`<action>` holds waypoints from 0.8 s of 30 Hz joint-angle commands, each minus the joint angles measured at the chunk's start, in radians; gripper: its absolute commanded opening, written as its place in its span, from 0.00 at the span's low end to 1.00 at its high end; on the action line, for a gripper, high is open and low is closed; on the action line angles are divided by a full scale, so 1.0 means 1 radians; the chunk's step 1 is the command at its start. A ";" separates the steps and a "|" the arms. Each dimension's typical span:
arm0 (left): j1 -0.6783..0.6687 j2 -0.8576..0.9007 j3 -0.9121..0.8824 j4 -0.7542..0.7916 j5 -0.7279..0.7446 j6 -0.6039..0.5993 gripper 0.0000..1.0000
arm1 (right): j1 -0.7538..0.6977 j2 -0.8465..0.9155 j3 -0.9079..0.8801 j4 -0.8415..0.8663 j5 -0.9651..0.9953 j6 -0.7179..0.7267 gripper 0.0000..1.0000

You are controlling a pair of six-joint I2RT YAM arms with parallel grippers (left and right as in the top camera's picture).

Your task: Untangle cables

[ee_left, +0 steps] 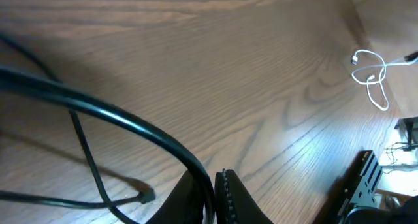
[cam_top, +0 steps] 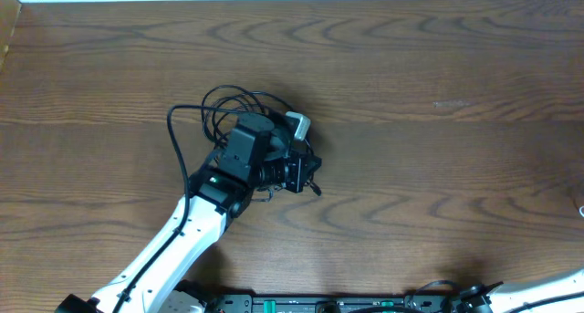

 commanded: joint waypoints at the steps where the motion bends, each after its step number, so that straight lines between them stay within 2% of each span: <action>1: -0.021 -0.014 -0.010 0.015 -0.026 0.020 0.12 | 0.015 0.010 0.017 0.004 0.026 -0.011 0.01; 4: -0.024 -0.014 -0.010 0.022 -0.026 0.016 0.12 | 0.015 0.010 0.017 0.002 0.057 -0.011 0.08; 5: -0.024 -0.014 -0.010 0.021 -0.026 0.016 0.12 | 0.014 0.010 0.017 -0.002 0.062 -0.011 0.20; 6: -0.024 -0.014 -0.010 0.021 -0.026 0.016 0.12 | 0.013 0.010 0.017 -0.005 0.062 -0.005 0.45; 7: -0.024 -0.014 -0.010 0.021 -0.026 0.016 0.12 | 0.013 0.010 0.017 -0.010 0.062 0.003 0.64; 10: -0.024 -0.014 -0.010 0.020 -0.025 0.012 0.12 | 0.014 0.010 0.017 -0.032 0.061 0.020 0.95; 11: -0.024 -0.014 -0.010 0.020 -0.025 0.012 0.12 | 0.015 0.010 0.018 -0.038 0.061 0.020 0.99; 18: -0.024 -0.014 -0.010 0.001 -0.021 0.013 0.12 | 0.034 -0.029 0.020 -0.049 -0.050 0.030 0.99; 24: -0.025 -0.014 -0.010 -0.018 -0.021 0.013 0.12 | 0.061 -0.150 0.020 -0.034 -0.093 0.004 0.99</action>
